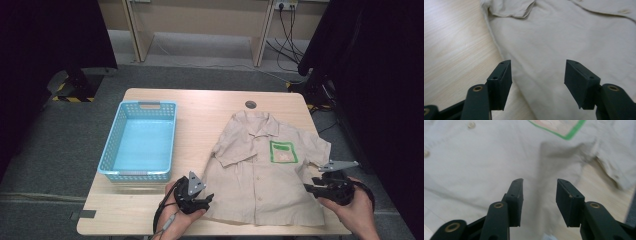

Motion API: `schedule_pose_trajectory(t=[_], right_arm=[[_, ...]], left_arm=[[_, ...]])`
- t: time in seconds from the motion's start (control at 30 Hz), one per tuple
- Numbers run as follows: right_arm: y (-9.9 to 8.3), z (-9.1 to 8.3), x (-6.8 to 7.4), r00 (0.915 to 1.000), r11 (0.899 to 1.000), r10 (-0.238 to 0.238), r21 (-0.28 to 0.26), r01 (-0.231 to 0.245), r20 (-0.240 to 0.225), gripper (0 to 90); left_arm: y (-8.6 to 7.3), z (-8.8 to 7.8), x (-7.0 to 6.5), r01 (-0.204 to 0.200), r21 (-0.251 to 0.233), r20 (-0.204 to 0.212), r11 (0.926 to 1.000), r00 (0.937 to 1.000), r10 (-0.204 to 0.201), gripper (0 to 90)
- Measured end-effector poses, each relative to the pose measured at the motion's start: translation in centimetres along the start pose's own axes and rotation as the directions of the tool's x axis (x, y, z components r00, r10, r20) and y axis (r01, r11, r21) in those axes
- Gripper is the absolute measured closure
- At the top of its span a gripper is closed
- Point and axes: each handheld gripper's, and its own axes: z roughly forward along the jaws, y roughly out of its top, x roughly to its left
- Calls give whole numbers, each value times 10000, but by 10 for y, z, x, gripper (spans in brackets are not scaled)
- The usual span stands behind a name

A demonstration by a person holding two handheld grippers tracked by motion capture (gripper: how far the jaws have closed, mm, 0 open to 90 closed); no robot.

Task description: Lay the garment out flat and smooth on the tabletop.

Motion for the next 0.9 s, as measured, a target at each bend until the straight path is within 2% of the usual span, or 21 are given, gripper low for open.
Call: schedule_pose_trajectory(t=[0.03, 0.1, 0.2, 0.33, 0.53, 0.57, 0.63, 0.8, 0.9], right_arm=[[5, 3, 2, 9998, 9999, 137, -6, -137, -132, 562], [12, 7, 5, 9998, 9999, 113, -109, -115, -164, 562], [20, 14, 10, 9997, 9998, 104, -170, -107, -212, 562], [22, 20, 7, 9993, 9996, 238, -147, -242, -291, 555], [18, 20, 5, 9986, 9990, 418, -162, -424, -338, 546], [17, 19, 5, 9984, 9988, 455, -172, -461, -347, 544], [16, 18, 4, 9984, 9987, 450, -202, -457, -353, 543], [15, 15, 4, 9986, 9990, 396, -207, -403, -354, 542], [16, 14, 6, 9987, 9992, 340, -212, -348, -378, 542]], left_arm=[[0, 2, 1, 49, 57, 2, 10000, 10000, -49, 381], [0, 8, 4, 138, 265, 0, 9996, 9999, -138, 383], [-1, 14, 9, 257, 514, 108, 9984, 9996, -262, 436], [-1, 14, 13, 348, 504, 134, 9981, 9993, -356, 569], [0, 14, 13, 206, 538, 184, 9983, 9996, -216, 783], [0, 13, 11, 114, 533, 169, 9985, 9998, -123, 783], [-1, 12, 8, -105, 554, 139, 9984, 9999, 98, 840], [-12, 2, 1, 55, 448, 389, 9990, 9992, -72, 845], [-21, -8, -4, 17, 427, 456, 9991, 9990, -36, 838]])
